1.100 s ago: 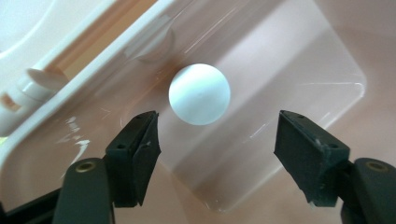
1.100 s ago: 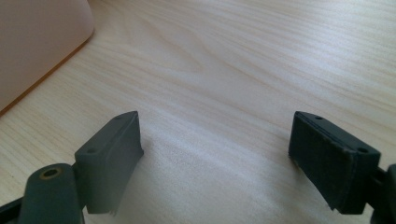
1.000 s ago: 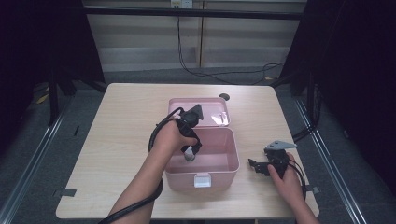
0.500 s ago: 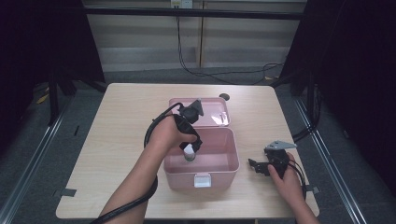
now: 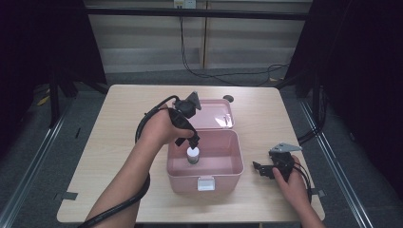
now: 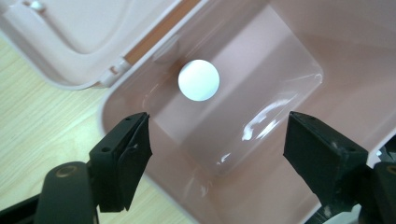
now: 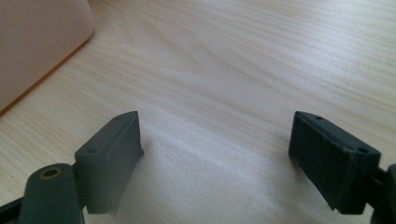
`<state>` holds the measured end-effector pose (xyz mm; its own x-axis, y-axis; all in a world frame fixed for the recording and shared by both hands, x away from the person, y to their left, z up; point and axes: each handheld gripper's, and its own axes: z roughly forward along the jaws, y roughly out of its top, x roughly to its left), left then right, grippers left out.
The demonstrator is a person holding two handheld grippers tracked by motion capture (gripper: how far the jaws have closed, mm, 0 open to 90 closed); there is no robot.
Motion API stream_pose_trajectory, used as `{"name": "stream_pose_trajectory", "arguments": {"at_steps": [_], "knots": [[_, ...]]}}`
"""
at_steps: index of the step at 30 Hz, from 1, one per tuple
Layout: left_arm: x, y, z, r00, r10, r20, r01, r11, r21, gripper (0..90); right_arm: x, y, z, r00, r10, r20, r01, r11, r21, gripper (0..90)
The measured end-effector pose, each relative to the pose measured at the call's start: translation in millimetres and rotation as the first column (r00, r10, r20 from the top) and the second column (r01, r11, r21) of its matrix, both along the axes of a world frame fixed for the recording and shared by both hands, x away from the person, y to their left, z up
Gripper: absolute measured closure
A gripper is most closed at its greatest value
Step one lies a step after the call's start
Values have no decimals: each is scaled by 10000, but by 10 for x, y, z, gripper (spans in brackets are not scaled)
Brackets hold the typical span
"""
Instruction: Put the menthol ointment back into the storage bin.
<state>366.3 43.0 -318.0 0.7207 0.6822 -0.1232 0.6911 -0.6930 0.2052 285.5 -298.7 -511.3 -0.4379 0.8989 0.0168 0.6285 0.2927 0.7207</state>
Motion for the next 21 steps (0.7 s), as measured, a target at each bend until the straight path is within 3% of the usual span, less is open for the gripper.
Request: {"name": "stream_pose_trajectory", "arguments": {"at_steps": [12, 21], "knots": [[9, 192, 138, 9999, 129, 9, -129, 9999, 32, 230, 0, 0, 0, 10000, -1, -1, 1, 10000, 1, 168], [21, 323, 152, 9996, 285, -37, -285, 9996, 79, 231, 0, 1, 0, 10000, -9, -2, 9, 10000, 14, 168]]}}
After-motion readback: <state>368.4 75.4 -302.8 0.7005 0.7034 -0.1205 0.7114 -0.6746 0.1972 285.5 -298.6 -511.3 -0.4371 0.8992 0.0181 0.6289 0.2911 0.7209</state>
